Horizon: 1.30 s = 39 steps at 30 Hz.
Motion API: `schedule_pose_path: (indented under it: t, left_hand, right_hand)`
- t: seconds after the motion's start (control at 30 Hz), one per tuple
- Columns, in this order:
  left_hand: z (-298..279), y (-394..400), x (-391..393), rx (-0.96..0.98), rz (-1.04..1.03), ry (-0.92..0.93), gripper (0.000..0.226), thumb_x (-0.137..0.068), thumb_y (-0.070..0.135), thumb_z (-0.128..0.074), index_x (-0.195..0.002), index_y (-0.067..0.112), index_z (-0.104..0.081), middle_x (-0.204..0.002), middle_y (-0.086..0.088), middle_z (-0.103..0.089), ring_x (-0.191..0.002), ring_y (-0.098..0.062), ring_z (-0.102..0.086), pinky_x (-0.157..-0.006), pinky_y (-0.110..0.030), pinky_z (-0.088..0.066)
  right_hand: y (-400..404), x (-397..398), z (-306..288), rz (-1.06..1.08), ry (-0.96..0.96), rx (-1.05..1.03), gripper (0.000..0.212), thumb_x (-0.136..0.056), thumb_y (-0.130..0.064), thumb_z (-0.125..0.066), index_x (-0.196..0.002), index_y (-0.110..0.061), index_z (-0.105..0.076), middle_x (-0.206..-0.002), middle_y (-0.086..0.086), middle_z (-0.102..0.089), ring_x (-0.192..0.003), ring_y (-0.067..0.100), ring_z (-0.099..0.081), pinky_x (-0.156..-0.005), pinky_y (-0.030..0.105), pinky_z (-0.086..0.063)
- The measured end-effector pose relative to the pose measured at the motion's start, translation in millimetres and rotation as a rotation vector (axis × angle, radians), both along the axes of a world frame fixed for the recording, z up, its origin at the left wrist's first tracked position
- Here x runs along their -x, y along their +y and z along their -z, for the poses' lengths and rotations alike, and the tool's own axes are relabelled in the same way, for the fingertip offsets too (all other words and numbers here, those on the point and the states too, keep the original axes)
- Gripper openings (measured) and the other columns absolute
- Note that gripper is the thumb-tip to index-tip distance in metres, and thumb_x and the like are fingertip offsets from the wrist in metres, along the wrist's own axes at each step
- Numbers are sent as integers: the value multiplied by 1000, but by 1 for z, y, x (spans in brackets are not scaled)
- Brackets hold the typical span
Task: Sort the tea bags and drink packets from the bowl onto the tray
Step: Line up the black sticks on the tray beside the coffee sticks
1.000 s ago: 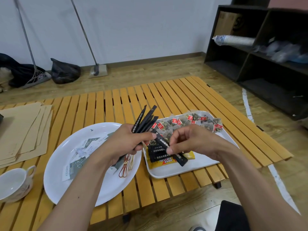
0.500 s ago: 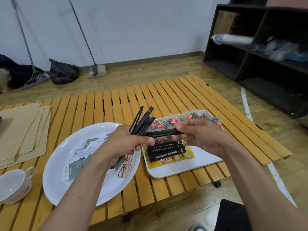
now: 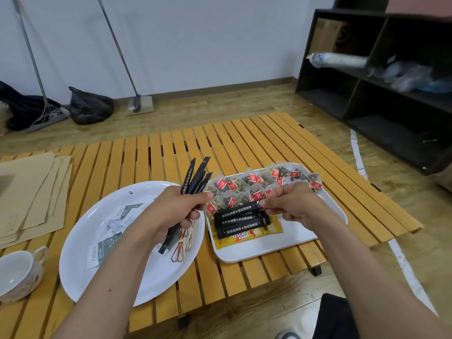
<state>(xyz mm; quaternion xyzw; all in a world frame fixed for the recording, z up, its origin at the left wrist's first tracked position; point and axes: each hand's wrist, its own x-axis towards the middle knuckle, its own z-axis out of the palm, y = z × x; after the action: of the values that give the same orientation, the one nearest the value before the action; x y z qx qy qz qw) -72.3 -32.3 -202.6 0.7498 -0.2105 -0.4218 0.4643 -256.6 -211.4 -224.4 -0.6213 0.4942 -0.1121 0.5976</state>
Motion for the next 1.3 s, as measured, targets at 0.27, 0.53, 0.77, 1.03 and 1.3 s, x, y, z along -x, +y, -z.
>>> schedule_pose_path:
  t: [0.27,0.53,0.77,1.03,1.3]
  left_hand:
    - [-3,-1,5,57,28,66,35,-94,42,-68,-94,7,-66,-61,2,-60,-44,-7,-41,-40,-17,-32]
    - [-5,1,11,33,304,97,35,-93,36,-71,-113,8,-71,-91,-8,-77,-59,-11,-54,-45,-18,-39]
    - [-3,7,-1,5,273,45,37,-88,32,-77,-117,11,-68,-92,-6,-78,-63,-10,-56,-48,-21,-39]
    - [-2,9,-10,1,124,30,23,-92,22,-74,-110,7,-72,-87,-5,-79,-58,-9,-53,-44,-19,-38]
    - [-1,5,-10,55,-11,48,15,-92,12,-71,-106,9,-73,-73,-4,-70,-51,-10,-46,-41,-19,-33]
  right_hand:
    - [2,-4,-2,-37,185,196,30,-73,-23,-91,-77,-12,-63,-67,3,-67,-53,11,-51,-47,23,-40]
    - [29,-10,-20,-338,-356,149,26,-88,-18,-77,-113,-17,-74,-101,4,-79,-85,14,-75,-64,22,-54]
    - [13,-2,-16,-206,-398,-75,23,-81,8,-75,-101,-2,-74,-103,20,-77,-89,27,-74,-70,26,-60]
    - [6,3,-17,-197,-356,-23,28,-79,12,-74,-101,-5,-71,-92,9,-79,-83,18,-73,-66,25,-59]
    - [6,5,-18,-273,-335,35,31,-73,5,-82,-103,0,-77,-103,14,-78,-98,25,-75,-82,31,-61]
